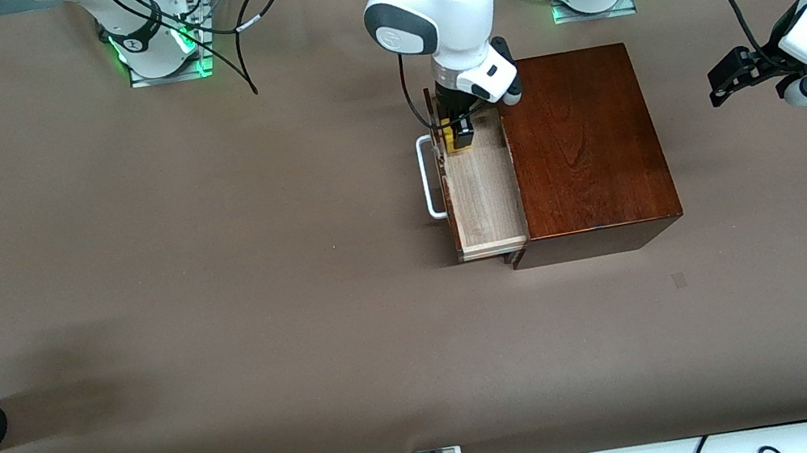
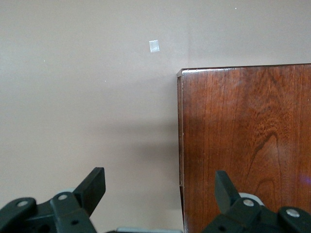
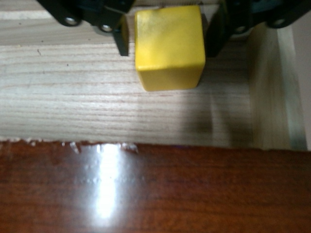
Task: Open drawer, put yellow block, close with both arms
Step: 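Lower the cube into the drawer and open the right gripper, then withdraw the right gripper while the left gripper reaches the drawer front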
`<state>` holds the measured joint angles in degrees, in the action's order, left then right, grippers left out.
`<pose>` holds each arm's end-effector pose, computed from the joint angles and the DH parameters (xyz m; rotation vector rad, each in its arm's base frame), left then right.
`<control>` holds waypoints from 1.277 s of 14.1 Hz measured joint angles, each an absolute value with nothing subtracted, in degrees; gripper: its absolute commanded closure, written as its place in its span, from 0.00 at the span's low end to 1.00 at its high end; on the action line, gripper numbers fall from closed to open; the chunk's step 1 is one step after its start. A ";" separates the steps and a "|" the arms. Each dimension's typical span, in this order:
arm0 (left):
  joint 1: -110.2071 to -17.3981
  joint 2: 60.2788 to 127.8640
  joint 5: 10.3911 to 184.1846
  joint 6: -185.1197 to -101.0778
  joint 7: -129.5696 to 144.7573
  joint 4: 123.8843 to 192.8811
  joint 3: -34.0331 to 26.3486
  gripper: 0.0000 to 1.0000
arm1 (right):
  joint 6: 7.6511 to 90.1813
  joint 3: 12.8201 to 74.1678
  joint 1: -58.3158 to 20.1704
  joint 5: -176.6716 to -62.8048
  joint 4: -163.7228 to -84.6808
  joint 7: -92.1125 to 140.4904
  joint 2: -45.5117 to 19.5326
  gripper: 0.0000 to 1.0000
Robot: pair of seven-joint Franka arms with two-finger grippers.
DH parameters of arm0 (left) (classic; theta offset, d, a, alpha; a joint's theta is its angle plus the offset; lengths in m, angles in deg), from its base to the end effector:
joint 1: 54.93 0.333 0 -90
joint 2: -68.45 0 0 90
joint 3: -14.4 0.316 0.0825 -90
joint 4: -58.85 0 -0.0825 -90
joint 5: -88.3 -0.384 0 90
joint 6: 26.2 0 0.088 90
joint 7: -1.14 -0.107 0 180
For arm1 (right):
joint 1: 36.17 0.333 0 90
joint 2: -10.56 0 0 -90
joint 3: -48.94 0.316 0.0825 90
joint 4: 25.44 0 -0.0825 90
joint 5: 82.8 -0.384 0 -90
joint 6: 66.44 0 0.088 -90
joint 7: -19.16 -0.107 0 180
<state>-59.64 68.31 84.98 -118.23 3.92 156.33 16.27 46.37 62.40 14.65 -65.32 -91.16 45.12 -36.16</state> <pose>0.5505 -0.0213 0.5675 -3.0763 0.0089 0.1381 0.3955 0.6528 0.3230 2.1018 2.1986 0.0937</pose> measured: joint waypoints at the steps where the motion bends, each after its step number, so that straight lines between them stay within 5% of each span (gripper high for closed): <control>1: -59.64 68.31 84.98 -118.22 3.92 156.33 16.27 0.00 | 45.73 62.37 14.59 -65.32 -90.71 45.08 -36.17 0.00; 10: -59.71 68.31 84.98 -116.56 -2.13 156.21 16.06 0.00 | 35.97 59.09 12.05 -65.39 -82.85 44.61 -29.87 0.00; 18: -60.50 69.03 91.23 -106.49 -33.17 155.91 13.99 0.00 | 33.91 56.84 -8.70 -72.64 -83.09 44.08 -21.12 0.00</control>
<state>-60.50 69.03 91.23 -106.49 -33.17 155.91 13.99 33.91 56.84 -8.70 -72.64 -83.09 44.08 -21.12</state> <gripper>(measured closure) 0.000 0.000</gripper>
